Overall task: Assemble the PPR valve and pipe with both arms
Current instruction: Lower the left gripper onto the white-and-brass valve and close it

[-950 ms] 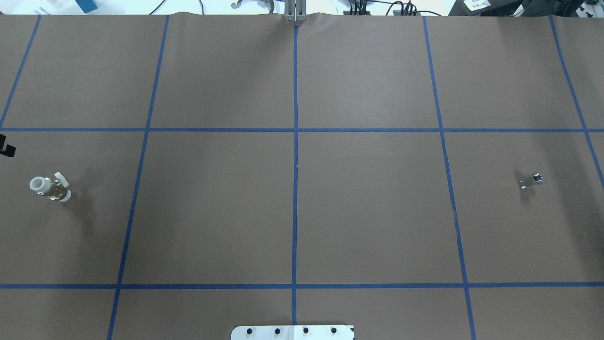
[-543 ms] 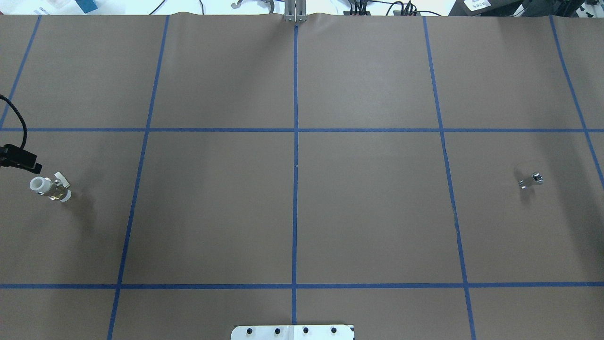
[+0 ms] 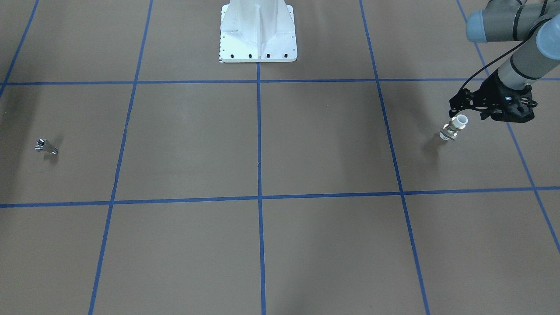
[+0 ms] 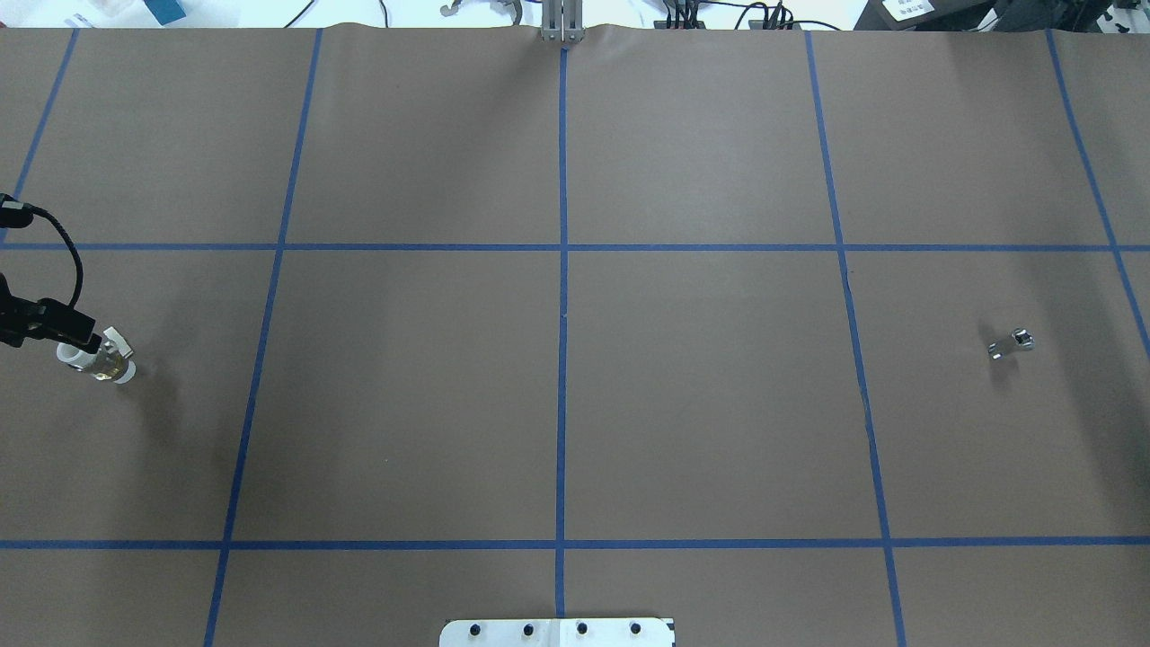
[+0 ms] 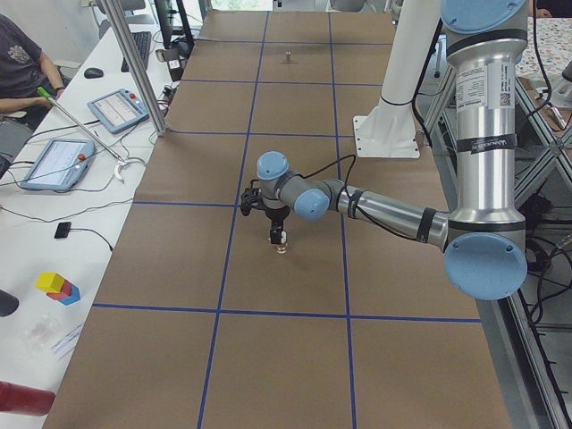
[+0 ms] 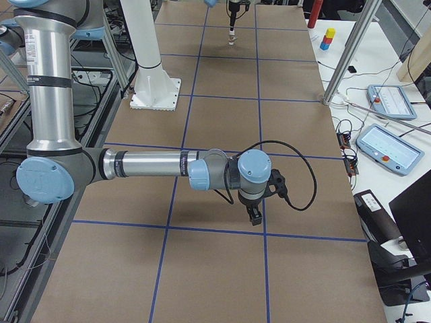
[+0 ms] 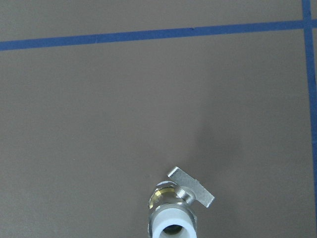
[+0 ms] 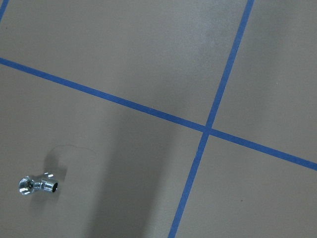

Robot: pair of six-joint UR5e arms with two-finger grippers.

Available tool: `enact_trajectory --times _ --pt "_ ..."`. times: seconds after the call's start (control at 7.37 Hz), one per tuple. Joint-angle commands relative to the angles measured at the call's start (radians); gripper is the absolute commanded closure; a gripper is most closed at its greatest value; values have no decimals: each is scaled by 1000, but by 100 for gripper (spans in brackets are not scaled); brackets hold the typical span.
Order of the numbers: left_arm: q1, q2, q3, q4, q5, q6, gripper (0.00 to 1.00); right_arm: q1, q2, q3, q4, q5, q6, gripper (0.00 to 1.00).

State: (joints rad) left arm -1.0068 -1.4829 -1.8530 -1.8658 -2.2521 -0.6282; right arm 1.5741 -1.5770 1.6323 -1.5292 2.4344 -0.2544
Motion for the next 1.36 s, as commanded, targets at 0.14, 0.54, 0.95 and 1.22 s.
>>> enact_trajectory --times 0.14,0.54,0.95,1.22 --pt "10 -16 15 2 0 -1 6 0 0 0 0 2 1 0" --pt "25 -37 58 -3 -1 2 9 -2 -2 -3 0 2 1 0" --pt "24 -36 61 -3 -1 1 72 -2 -6 -3 0 2 0 0" --pt "24 -39 61 2 -12 -1 100 -5 -8 -3 0 2 0 0"
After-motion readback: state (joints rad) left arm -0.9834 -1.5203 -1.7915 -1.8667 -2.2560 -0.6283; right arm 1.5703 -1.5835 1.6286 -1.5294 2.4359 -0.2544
